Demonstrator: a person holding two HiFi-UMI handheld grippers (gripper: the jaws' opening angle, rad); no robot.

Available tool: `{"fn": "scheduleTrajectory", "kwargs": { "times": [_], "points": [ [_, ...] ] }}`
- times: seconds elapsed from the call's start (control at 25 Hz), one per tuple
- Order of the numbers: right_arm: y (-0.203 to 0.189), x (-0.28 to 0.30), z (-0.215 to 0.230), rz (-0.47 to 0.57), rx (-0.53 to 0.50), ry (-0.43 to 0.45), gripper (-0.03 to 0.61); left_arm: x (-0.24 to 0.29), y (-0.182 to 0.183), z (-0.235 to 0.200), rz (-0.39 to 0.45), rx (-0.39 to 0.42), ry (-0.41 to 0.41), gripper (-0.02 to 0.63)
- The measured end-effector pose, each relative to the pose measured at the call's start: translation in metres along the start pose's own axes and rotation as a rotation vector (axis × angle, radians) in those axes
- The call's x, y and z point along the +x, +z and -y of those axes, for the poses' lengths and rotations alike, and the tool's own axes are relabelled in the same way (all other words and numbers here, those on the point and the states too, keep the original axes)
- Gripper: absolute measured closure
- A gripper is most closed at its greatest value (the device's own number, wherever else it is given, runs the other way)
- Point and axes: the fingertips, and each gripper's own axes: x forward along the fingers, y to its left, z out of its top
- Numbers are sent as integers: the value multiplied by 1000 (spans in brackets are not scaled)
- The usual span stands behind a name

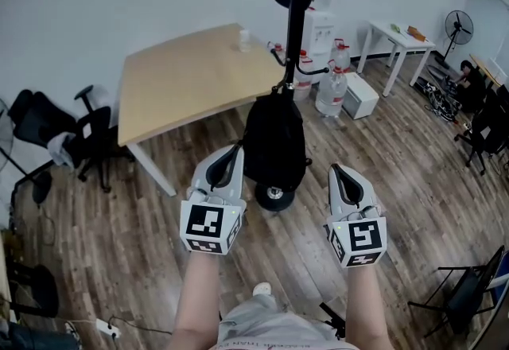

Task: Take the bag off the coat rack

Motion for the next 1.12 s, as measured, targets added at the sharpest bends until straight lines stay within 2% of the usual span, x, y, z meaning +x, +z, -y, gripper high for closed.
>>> {"fn": "scheduleTrajectory", "kwargs": {
  "times": [0.4, 0.72, 1.12],
  "points": [
    [-11, 46, 7, -25, 13, -21, 575, 44, -17, -19, -18, -1, -49, 601],
    [-18, 81, 12, -34, 13, -2, 575, 70, -26, -35, -24, 3, -55, 601],
    [-39, 158, 36, -44, 37, 15, 575, 149, -56, -67, -51, -10, -81, 601]
  ]
}}
